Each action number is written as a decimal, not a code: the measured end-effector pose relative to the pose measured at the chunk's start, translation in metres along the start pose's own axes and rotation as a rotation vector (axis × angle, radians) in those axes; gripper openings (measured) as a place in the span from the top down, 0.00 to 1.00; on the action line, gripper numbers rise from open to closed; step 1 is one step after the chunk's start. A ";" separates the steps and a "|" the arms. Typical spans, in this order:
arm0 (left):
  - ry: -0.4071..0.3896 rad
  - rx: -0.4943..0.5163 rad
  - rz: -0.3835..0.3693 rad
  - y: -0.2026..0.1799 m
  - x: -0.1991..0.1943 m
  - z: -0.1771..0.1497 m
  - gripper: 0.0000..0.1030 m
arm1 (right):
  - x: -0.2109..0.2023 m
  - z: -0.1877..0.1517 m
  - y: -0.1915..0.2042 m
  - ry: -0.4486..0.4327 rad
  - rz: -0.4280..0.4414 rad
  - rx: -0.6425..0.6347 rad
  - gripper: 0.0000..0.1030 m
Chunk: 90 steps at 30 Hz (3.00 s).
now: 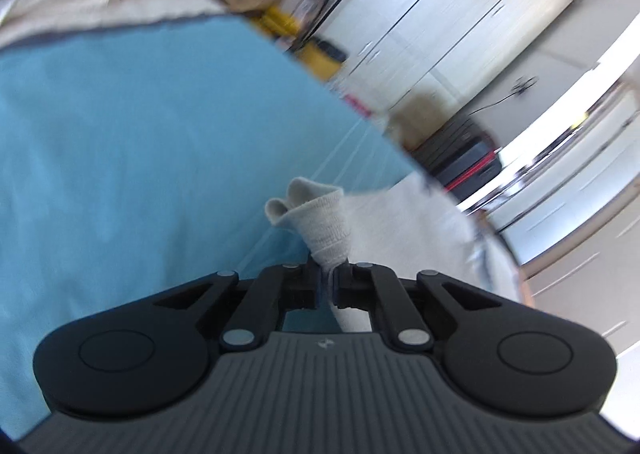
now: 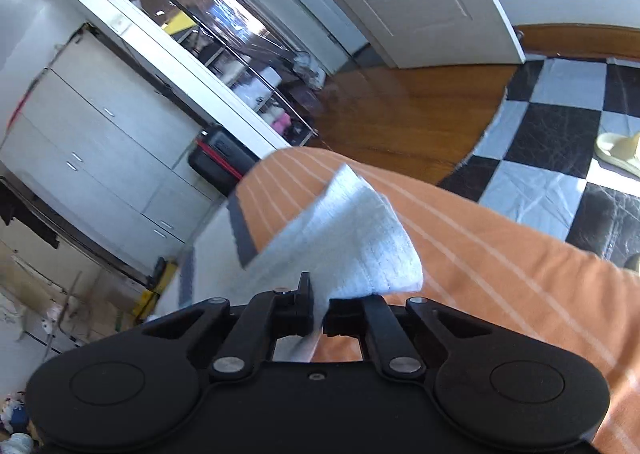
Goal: Fold clothes
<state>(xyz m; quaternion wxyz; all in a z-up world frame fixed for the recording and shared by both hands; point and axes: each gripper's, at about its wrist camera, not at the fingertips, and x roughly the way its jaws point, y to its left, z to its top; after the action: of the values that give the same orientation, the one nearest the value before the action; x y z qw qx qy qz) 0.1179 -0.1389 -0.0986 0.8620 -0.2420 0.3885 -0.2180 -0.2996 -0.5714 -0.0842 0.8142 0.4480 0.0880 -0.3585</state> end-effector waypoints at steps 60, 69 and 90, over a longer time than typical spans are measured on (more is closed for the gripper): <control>0.212 0.015 0.152 0.094 -0.033 -0.037 0.81 | 0.133 -0.025 0.039 0.211 -0.343 -0.624 0.84; 0.200 0.107 0.356 0.105 -0.045 -0.020 0.66 | 0.112 -0.014 0.049 0.112 -0.598 -0.604 0.47; 0.184 0.273 0.151 0.046 0.001 0.058 0.49 | 0.233 -0.160 0.368 0.633 0.536 -0.639 0.31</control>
<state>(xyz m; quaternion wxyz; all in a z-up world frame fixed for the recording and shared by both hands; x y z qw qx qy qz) 0.1720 -0.0884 -0.0924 0.8615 -0.0721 0.4496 -0.2247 0.1419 -0.4366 -0.0409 0.9070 0.2704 0.3172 0.0604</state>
